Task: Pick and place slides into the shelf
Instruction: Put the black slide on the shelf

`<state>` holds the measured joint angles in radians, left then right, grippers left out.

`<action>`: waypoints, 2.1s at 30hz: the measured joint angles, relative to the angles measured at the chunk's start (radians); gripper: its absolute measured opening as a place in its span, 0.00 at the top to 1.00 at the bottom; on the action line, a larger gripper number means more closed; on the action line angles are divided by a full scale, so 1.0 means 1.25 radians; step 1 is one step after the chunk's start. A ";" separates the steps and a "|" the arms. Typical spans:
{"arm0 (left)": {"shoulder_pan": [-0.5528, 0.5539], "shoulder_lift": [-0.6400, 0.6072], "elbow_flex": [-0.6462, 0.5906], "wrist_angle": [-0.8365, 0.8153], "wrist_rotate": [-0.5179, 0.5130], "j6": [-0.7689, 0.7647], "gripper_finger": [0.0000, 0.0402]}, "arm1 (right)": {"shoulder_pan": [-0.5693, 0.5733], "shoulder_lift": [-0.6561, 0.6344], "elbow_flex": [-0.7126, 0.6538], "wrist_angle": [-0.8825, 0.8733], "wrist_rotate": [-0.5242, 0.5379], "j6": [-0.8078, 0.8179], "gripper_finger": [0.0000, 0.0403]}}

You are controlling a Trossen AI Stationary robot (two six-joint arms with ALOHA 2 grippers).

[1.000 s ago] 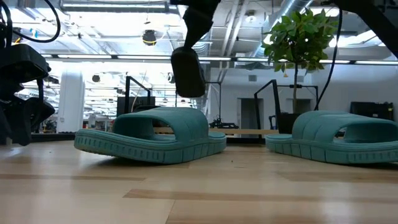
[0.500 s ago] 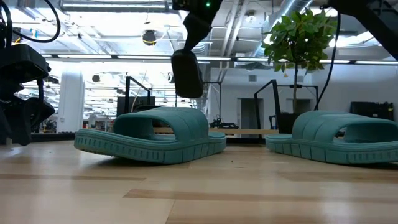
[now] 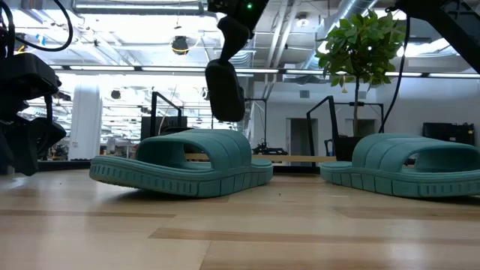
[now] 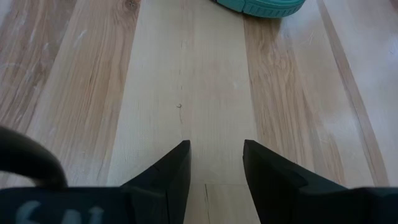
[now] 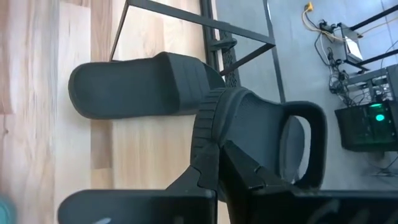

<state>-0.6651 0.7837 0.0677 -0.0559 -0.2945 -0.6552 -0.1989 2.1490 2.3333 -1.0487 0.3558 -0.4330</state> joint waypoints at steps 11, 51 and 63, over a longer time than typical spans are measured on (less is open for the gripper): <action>0.000 0.000 0.000 0.000 0.000 0.000 0.66 | 0.017 0.052 -0.001 0.000 -0.012 0.032 1.00; 0.000 0.000 0.000 -0.013 0.000 0.000 0.66 | 0.100 0.158 0.001 -0.075 -0.020 -0.050 1.00; 0.000 0.000 0.000 -0.013 0.000 0.000 0.66 | 0.104 0.157 0.001 -0.083 -0.040 -0.046 0.98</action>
<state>-0.6652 0.7834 0.0677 -0.0720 -0.2947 -0.6552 -0.0689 2.3459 2.3341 -1.1519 0.3060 -0.4904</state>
